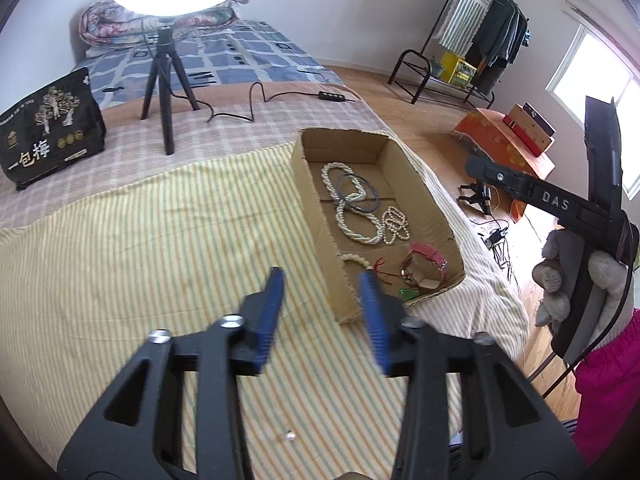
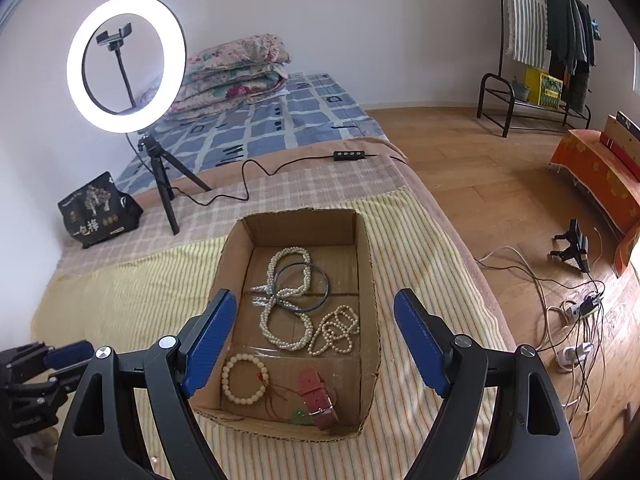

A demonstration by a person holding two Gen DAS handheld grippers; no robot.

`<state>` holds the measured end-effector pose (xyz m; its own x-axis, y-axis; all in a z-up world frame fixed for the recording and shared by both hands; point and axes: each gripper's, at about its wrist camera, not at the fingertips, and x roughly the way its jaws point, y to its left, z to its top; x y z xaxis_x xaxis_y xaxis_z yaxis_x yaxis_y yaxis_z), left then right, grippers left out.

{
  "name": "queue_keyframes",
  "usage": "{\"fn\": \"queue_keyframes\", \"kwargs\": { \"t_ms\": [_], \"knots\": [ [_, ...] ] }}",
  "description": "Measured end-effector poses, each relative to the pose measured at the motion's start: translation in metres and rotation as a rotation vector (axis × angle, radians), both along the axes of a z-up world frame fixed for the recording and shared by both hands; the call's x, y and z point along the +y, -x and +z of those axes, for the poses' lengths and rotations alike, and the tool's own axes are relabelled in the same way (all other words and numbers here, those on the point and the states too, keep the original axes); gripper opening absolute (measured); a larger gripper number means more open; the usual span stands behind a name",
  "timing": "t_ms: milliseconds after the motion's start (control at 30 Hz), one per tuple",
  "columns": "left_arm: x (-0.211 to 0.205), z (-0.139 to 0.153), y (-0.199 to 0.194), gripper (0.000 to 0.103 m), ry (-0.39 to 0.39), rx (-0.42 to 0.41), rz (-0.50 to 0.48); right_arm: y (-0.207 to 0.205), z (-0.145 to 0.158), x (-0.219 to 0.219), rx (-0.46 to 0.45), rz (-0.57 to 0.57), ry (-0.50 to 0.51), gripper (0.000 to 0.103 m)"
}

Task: Organize jewelry
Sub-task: 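Move both open tools back over the sheet toward the two pearl studs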

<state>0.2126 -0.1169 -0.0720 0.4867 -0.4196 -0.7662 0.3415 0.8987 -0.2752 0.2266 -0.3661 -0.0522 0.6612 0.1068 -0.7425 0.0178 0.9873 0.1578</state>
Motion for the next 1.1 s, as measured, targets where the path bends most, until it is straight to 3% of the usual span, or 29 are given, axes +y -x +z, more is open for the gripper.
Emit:
{"fn": "queue_keyframes", "kwargs": {
  "t_ms": [467, 733, 833, 1100],
  "knots": [
    [0.082, -0.008, 0.011, 0.052, -0.045, -0.015, 0.101, 0.075, 0.002, 0.093, -0.092, 0.315, 0.184, 0.081],
    [0.100, -0.031, 0.015, 0.052, -0.074, 0.041, 0.107, 0.105, -0.020, 0.127, -0.052, 0.437, 0.074, 0.081],
    [0.103, -0.042, 0.016, 0.041, -0.074, 0.069, 0.098, 0.111, -0.034, 0.140, -0.005, 0.467, 0.035, 0.081],
    [0.105, -0.066, 0.019, 0.039, -0.078, 0.122, 0.078, 0.126, -0.073, 0.165, 0.087, 0.488, 0.027, 0.081]
  ]
}}
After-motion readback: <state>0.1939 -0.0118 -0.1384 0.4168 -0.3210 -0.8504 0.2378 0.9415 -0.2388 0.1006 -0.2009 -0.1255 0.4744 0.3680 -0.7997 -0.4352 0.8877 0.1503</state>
